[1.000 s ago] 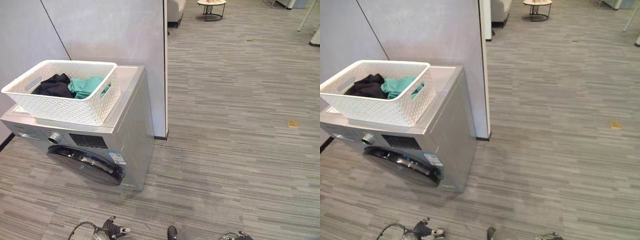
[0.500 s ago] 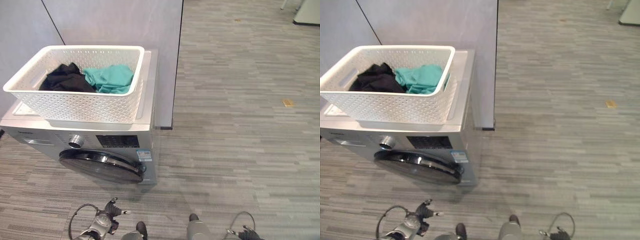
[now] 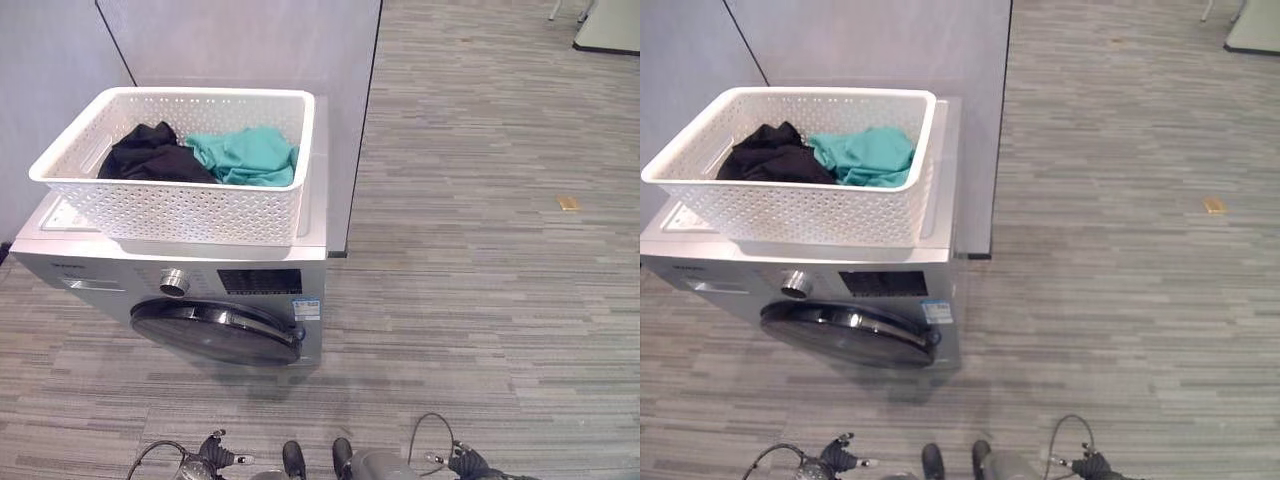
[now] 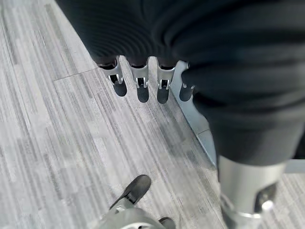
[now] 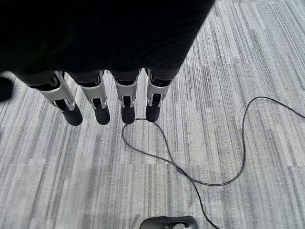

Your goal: Grab the laundry basket,head to the washer,open it,put in the laundry and shut it.

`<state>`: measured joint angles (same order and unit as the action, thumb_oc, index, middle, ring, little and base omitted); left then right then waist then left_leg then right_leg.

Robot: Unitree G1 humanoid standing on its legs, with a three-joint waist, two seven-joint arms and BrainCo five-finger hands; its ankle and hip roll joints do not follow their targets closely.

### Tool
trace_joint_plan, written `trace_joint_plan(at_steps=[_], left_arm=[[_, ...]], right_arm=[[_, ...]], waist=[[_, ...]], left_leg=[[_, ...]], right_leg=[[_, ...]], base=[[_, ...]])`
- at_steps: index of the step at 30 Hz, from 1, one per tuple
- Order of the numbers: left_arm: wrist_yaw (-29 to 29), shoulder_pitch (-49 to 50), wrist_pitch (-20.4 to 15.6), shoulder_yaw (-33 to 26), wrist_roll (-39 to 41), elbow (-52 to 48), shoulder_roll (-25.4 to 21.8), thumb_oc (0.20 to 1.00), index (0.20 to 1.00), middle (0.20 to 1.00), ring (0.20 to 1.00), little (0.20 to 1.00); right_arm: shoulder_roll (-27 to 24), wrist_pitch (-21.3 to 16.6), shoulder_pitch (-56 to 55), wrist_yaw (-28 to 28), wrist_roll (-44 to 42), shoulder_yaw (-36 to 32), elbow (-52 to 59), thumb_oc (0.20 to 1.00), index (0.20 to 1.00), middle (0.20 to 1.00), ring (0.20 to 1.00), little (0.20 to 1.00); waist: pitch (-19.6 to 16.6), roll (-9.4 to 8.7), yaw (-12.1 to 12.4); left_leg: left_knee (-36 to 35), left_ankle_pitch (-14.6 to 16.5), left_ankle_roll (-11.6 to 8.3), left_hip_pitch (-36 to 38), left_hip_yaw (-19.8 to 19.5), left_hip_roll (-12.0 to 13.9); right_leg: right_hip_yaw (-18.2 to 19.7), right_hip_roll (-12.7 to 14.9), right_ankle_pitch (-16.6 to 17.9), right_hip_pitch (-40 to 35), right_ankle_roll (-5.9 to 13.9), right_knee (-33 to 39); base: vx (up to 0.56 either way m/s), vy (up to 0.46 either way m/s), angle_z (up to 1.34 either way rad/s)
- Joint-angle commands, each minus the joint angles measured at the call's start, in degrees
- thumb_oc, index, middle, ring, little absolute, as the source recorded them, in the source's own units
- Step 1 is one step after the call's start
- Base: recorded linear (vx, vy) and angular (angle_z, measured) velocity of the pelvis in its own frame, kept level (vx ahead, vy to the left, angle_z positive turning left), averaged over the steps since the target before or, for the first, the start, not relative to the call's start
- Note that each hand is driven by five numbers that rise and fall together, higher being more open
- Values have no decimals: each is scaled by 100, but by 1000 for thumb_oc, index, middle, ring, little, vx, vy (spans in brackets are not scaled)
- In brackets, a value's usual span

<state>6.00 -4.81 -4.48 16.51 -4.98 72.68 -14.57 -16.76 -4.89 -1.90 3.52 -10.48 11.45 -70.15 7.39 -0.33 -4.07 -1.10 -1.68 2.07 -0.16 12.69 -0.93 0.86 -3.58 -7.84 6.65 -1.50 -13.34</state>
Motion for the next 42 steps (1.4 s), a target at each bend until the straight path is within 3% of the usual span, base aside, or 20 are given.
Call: trace_joint_plan(at_steps=[1,4,7,11,12,14,16,18,21,22,23,25,26,27,28,29,31,35,36,42], left_arm=[[-1,-288,-72,-78,-46,-97,42,1000,1000,1000,1000,1000],[2,-320,-71,-66,-1,-142,18,1000,1000,1000,1000,1000],[61,-307,-80,-98,-18,-99,-36,1000,1000,1000,1000,1000],[119,-361,-59,-83,27,-31,-133,1000,1000,1000,1000,1000],[110,-358,-56,-73,41,-36,-127,1000,1000,1000,1000,1000],[119,-353,-54,-76,50,-12,-138,1000,1000,1000,1000,1000],[117,-361,-72,-60,49,-3,-152,1000,1000,1000,1000,1000],[108,-394,-128,15,40,-148,-153,1000,1000,1000,1000,1000],[50,-462,-149,-10,235,-308,-216,1000,1000,1000,1000,1000],[67,-441,-169,-181,474,-374,-238,1000,1000,1000,1000,1000],[61,-418,-168,-200,525,-439,-221,1000,1000,1000,1000,1000],[62,-382,-165,-260,606,-587,-217,1000,1000,1000,1000,1000],[42,-359,-154,-254,568,-593,-197,1000,1000,1000,1000,1000],[35,-360,-148,-261,561,-558,-199,1000,1000,1000,1000,1000],[35,-359,-149,-261,561,-557,-199,1000,1000,1000,1000,1000],[-4,-352,-120,-264,536,-448,-177,1000,1000,1000,1000,1000],[-12,-361,-115,-271,505,-371,-181,1000,1000,1000,1000,1000],[-83,-385,-50,-235,401,-251,-142,1000,1000,1000,1000,1000],[-124,-400,-44,-163,284,-148,-91,1000,1000,1000,1000,1000],[-166,-291,-15,-158,348,-49,172,1000,1000,1000,1000,1000]], right_arm=[[-271,-47,-21,-35,54,-41,-81,1000,1000,1000,1000,1000],[-327,-21,-65,-34,47,-105,-22,1000,1000,1000,1000,1000],[-364,-35,-29,-22,-20,-134,44,1000,1000,1000,1000,1000],[-494,-43,-43,16,-34,-232,162,1000,1000,1000,1000,1000],[-515,-43,-45,10,-36,-232,153,1000,1000,1000,1000,1000],[-547,-47,-4,12,-58,-226,152,1000,1000,1000,1000,1000],[-568,-45,-4,-14,-127,-316,131,1000,1000,1000,1000,1000],[-578,14,-22,-42,-158,-485,-35,1000,1000,1000,1000,1000],[-569,52,18,-20,-33,-552,-67,1000,1000,1000,1000,1000],[-534,39,118,-17,-79,-590,39,1000,1000,1000,1000,1000],[-528,49,177,-11,-59,-571,86,1000,1000,1000,1000,1000],[-492,45,322,0,11,-467,164,1000,1000,1000,1000,1000],[-452,31,357,3,58,-404,188,1000,1000,1000,1000,1000],[-413,10,418,-16,60,-301,175,1000,1000,1000,1000,1000],[-413,9,419,-15,59,-300,174,1000,1000,1000,1000,1000],[-341,1,452,-49,156,-98,142,1000,1000,1000,1000,1000],[-318,-10,461,-70,221,23,128,1000,1000,1000,1000,1000],[-273,-8,405,-102,300,189,51,1000,1000,1000,1000,1000],[-246,2,284,-110,330,233,15,1000,1000,1000,1000,1000],[-239,61,64,-166,323,130,-251,1000,1000,1000,1000,1000]], waist=[[56,-185,-47],[48,-208,-147],[-39,-222,-104],[-93,-67,-285],[-85,-30,-274],[-58,2,-229],[-112,45,-265],[-128,16,-254],[-73,-3,-142],[-18,18,-56],[4,44,-46],[96,121,102],[110,170,130],[75,195,48],[81,194,49],[51,149,76],[72,102,61],[62,-9,23],[25,-76,-94],[-116,-136,-48]], left_leg=[[1596,705,-335,-523,-451,-385],[1438,711,-371,-632,-178,181],[1184,586,-385,-655,-508,506],[403,-436,-793,-645,-452,1747],[353,-461,-811,-554,-560,1756],[409,-401,-846,-434,-866,1658],[602,-12,-905,-373,-930,1422],[1208,530,-801,-567,-860,1017],[1333,737,-624,-710,-752,718],[1226,747,-505,-733,-622,548],[1103,730,-454,-714,-592,469],[720,627,-380,-547,-434,428],[541,568,-331,-508,-408,366],[283,482,-278,-399,-361,262],[273,482,-280,-384,-359,262],[155,465,-249,-249,-263,147],[140,490,-236,-155,-223,87],[174,517,-209,-58,-237,-71],[172,570,-184,25,-273,-166],[290,674,-180,146,-346,-227]], right_leg=[[283,-54,567,-589,426,1110],[185,179,457,-701,479,1078],[268,283,310,-731,510,1023],[324,544,16,-699,644,735],[333,560,-29,-708,656,687],[470,557,-66,-761,686,634],[569,712,-48,-813,797,619],[636,1150,56,-902,1008,639],[536,1480,442,-732,1214,553],[358,1767,1080,-470,1296,436],[244,1869,1300,-326,1272,417],[-521,1956,1317,-149,1154,373],[-797,1796,1128,-104,1111,273],[-714,1319,803,13,1051,242],[-712,1318,795,7,1051,235],[-942,922,571,-6,944,326],[-966,685,494,-26,877,355],[-837,235,423,-68,725,482],[-490,-50,415,-55,639,556],[-272,14,586,-551,550,1200]], base=[[43,8,1],[48,101,10],[101,158,19],[130,306,-12],[102,224,3],[141,246,-4],[210,421,-45],[176,431,-23],[58,386,0],[-8,457,-27],[-20,498,-3],[-35,402,-19],[8,472,-71],[31,335,-79],[88,354,-65],[52,156,-20],[59,172,-10],[67,114,5],[123,62,11],[84,-8,11]])
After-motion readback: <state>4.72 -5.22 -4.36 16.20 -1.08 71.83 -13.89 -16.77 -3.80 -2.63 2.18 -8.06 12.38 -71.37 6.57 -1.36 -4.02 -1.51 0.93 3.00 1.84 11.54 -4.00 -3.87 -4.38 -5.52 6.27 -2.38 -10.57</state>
